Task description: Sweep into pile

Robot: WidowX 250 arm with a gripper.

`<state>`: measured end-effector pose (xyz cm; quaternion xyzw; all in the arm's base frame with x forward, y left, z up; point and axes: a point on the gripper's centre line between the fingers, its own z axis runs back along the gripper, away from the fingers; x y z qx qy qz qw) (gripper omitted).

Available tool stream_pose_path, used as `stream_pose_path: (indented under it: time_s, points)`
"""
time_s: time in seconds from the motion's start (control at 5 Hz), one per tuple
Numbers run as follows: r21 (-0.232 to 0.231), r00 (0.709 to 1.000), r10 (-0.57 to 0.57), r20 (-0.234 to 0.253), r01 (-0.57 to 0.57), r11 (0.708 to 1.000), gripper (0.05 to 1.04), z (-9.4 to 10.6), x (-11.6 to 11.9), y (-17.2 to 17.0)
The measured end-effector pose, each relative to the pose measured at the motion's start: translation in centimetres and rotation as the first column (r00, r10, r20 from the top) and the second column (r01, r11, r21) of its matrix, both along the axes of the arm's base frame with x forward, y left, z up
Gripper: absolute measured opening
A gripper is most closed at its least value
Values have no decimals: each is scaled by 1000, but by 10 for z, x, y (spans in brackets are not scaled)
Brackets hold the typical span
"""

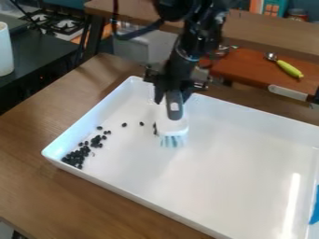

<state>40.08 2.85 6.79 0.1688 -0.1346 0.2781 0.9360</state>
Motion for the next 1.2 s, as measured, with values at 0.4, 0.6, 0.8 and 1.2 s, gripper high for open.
stream_pose_path:
  time_s: [0.4,0.6,0.8,1.2]
  points:
    - [101,997,-57,48,52,994,499,-1,-31,35]
    - [124,997,-64,41,58,991,499,-1,-50,47]
    - [123,999,-45,20,42,992,499,-1,-69,54]
    - [83,999,-34,23,32,996,499,3,-79,49]
